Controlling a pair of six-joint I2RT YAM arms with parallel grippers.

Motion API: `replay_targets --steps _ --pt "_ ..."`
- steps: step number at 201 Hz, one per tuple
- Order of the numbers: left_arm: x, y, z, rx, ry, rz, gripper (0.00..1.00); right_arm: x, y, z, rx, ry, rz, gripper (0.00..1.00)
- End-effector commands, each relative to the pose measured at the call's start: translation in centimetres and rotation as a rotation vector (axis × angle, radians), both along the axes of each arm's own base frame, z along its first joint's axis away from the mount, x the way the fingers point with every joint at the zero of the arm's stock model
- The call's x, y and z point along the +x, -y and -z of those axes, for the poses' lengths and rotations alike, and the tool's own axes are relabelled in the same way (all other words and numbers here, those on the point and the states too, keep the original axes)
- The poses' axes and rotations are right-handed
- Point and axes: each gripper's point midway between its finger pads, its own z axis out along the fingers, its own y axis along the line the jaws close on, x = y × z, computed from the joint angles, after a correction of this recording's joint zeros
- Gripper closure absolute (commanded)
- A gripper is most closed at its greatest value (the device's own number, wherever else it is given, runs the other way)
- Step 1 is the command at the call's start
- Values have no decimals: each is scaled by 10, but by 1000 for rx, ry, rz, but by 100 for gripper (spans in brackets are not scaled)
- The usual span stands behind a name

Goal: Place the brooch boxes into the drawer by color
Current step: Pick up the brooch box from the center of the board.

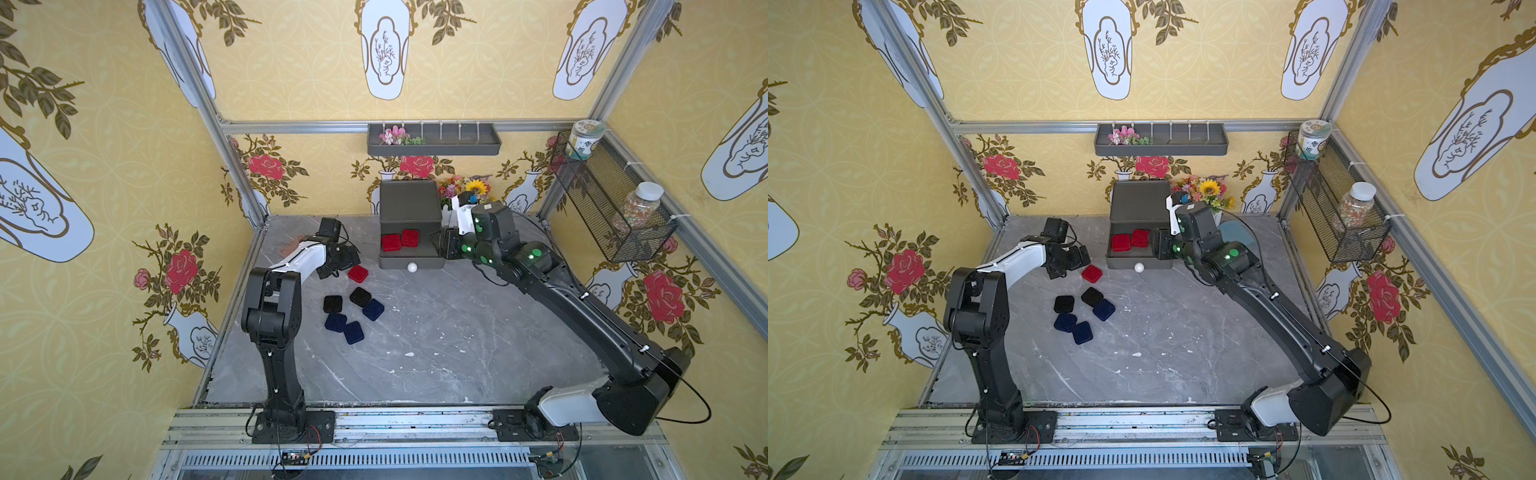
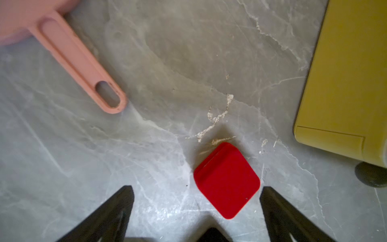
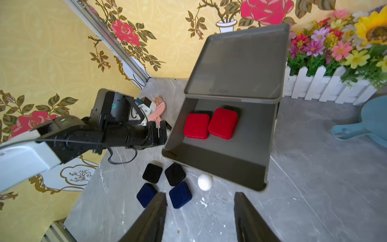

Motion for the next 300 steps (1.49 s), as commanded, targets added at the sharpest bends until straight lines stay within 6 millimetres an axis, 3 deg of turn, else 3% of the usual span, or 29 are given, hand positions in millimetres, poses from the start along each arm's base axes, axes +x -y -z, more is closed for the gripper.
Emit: replay_targets --steps 1,45,167,258,279,300 --pt "-6 11 11 3 -68 33 0 -10 7 2 18 -10 6 43" --pt "-1 25 23 14 -132 35 0 -16 20 7 10 -25 25 41" --pt "-6 36 46 35 -196 61 4 -20 25 18 1 -52 19 38" --pt "-18 29 51 71 -227 84 23 -22 23 20 20 -67 17 38" --pt "-19 27 49 79 -222 88 31 -22 24 19 21 -66 17 38" --pt "-19 26 44 81 -206 89 32 -23 24 19 23 -67 17 38"
